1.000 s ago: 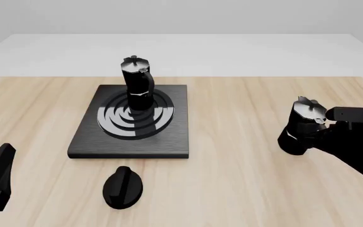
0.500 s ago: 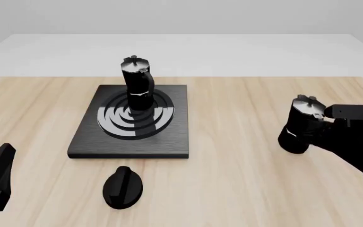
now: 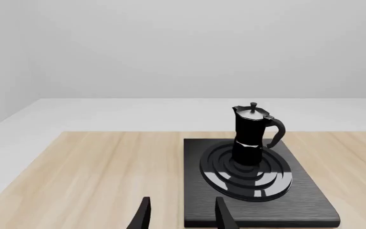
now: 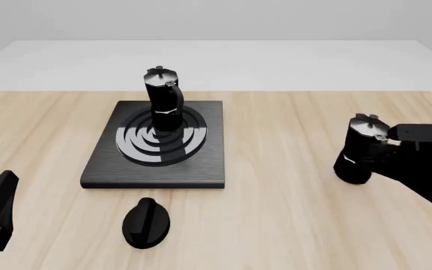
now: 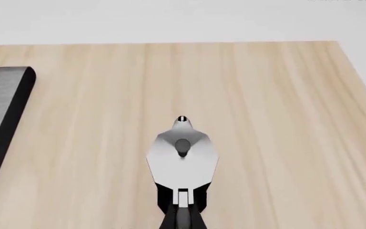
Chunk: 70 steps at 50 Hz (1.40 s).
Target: Put both moka pots on the stove.
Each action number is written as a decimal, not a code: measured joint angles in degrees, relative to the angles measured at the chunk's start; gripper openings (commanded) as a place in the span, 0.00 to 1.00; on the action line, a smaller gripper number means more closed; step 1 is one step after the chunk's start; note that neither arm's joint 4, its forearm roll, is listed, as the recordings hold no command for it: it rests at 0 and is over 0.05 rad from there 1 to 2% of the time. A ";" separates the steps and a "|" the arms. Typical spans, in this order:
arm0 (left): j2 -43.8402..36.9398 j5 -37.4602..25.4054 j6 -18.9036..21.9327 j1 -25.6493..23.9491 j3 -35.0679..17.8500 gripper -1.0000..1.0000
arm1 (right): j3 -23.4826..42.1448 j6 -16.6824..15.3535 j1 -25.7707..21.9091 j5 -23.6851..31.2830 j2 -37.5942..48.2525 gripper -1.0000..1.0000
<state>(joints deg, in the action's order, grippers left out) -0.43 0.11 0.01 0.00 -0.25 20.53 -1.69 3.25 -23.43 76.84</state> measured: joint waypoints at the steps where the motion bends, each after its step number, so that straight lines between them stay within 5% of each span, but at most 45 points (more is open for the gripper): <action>1: 0.00 0.00 0.00 0.00 0.00 1.00 | -0.04 -0.10 0.06 0.33 -0.34 0.00; 37: 0.00 0.00 0.00 0.00 0.00 1.00 | 8.23 -4.64 -7.12 13.65 -11.05 0.00; 70: 0.00 0.00 0.00 0.00 0.00 1.00 | 28.07 -7.11 -23.69 18.52 -0.82 0.00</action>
<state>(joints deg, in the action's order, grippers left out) -0.43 0.11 0.01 0.00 -0.25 48.60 -8.80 -20.44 -4.90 76.02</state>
